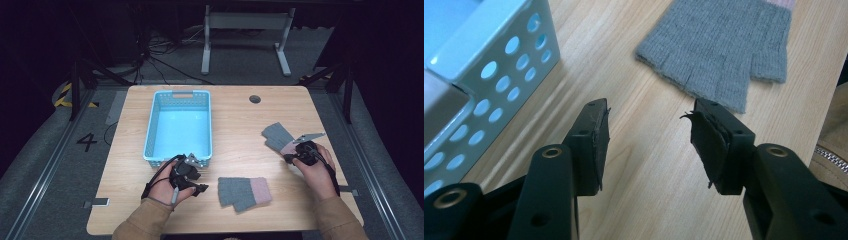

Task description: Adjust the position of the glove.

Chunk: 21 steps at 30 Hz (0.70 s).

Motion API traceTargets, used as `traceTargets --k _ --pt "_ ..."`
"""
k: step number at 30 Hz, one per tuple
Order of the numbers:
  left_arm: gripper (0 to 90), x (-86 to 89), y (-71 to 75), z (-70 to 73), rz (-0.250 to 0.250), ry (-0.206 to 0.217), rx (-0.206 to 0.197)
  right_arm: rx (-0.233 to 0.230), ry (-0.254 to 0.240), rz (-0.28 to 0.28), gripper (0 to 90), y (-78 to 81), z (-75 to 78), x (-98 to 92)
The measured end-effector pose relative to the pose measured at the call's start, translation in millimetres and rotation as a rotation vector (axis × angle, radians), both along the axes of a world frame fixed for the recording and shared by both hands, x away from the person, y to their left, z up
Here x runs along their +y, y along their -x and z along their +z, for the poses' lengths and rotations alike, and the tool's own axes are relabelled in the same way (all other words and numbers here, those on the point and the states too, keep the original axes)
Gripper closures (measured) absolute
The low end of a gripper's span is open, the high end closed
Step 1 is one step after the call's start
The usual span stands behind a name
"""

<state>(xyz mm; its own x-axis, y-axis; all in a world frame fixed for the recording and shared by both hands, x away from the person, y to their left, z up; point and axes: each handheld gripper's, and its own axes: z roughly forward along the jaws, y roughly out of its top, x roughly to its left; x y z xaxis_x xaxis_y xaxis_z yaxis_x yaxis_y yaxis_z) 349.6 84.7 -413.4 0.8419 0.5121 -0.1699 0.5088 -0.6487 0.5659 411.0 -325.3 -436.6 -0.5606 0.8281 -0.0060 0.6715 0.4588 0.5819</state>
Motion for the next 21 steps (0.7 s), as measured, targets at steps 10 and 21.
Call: traceTargets --k 10,21 --pt "50.5 2.1 -1.3 7.1 0.005 0.016 -0.014 -0.066 -0.091 0.005 80.4 5.1 26.2 -2.0" --pt "50.5 5.0 -4.9 10.8 0.005 0.030 -0.022 -0.096 -0.047 -0.037 58.7 -27.5 48.2 1.7"
